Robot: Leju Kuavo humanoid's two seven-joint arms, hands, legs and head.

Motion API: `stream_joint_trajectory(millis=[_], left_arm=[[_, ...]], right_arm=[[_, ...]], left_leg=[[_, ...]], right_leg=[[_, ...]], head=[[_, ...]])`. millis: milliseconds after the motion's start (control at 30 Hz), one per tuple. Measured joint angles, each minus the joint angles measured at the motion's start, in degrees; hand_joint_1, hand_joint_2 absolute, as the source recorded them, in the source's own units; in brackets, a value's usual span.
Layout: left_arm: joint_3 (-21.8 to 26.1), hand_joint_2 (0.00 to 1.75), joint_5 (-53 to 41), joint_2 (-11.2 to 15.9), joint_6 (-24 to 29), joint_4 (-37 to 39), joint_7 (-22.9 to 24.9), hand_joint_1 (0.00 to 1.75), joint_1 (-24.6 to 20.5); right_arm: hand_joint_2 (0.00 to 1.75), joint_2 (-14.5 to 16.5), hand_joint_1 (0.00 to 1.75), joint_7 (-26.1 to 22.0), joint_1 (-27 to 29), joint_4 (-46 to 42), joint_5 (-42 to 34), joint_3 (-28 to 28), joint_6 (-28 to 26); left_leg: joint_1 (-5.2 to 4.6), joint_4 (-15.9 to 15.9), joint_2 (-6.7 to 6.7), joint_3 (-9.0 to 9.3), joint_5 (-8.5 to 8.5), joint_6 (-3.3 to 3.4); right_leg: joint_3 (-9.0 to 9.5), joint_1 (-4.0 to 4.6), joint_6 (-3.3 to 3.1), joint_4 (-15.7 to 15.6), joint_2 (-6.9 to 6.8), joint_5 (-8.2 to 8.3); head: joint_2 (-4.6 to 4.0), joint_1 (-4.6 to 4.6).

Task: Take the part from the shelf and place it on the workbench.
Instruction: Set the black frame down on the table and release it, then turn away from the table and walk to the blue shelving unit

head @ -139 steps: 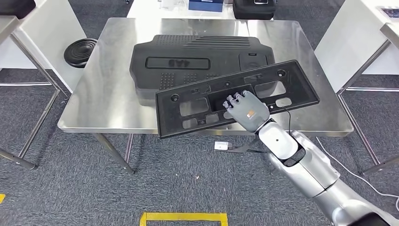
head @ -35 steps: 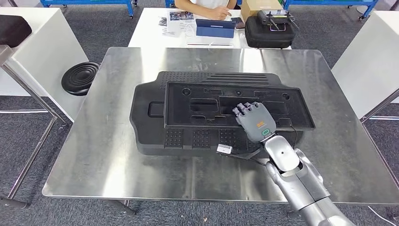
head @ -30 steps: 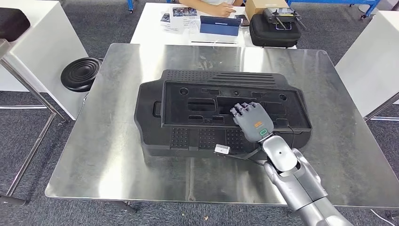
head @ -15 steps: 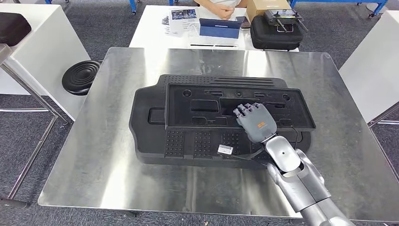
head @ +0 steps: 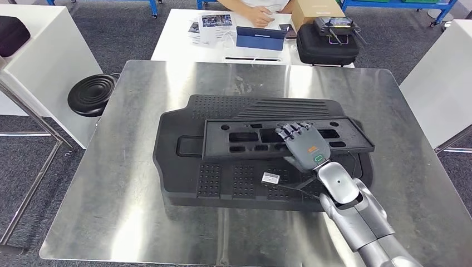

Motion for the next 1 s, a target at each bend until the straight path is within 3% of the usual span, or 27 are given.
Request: stream_joint_trajectory(millis=[600, 700, 867, 1000], left_arm=[[0.0, 1.75, 0.4, 0.0, -0.3, 0.0, 0.0, 0.00, 0.0], [0.0, 1.75, 0.4, 0.0, -0.3, 0.0, -0.1, 0.00, 0.0], [0.0, 1.75, 0.3, 0.0, -0.3, 0.0, -0.3, 0.00, 0.0], [0.0, 1.75, 0.1, 0.0, -0.1, 0.0, -0.3, 0.00, 0.0]], right_arm=[[0.00, -0.6, 0.00, -0.9, 0.0, 1.5, -1.0, -0.6, 0.9], [0.00, -0.7, 0.00, -3.8, 0.0, 1.6, -6.4, -0.6, 4.3], [0.00, -0.7, 0.00, -11.4, 0.7, 0.1, -21.6, -0.4, 11.6], [0.00, -0.7, 0.00, -13.0, 1.4, -2.0, -25.5, -0.1, 13.9]], left_leg=[[-0.18, 0.0, -0.18, -0.01, -0.13, 0.58], [-0.11, 0.0, -0.17, 0.00, -0.13, 0.57], [-0.04, 0.0, -0.18, 0.00, -0.13, 0.57], [-0.04, 0.0, -0.18, 0.00, -0.13, 0.57]], right_leg=[[0.16, 0.06, 0.38, -0.5, -0.20, 0.20], [0.15, 0.12, 0.38, -0.5, -0.20, 0.20], [0.15, 0.13, 0.38, -0.5, -0.20, 0.19], [0.15, 0.13, 0.37, -0.5, -0.20, 0.19]], head=[[0.00, -0.02], [0.00, -0.02], [0.00, -0.02], [0.00, -0.02]])
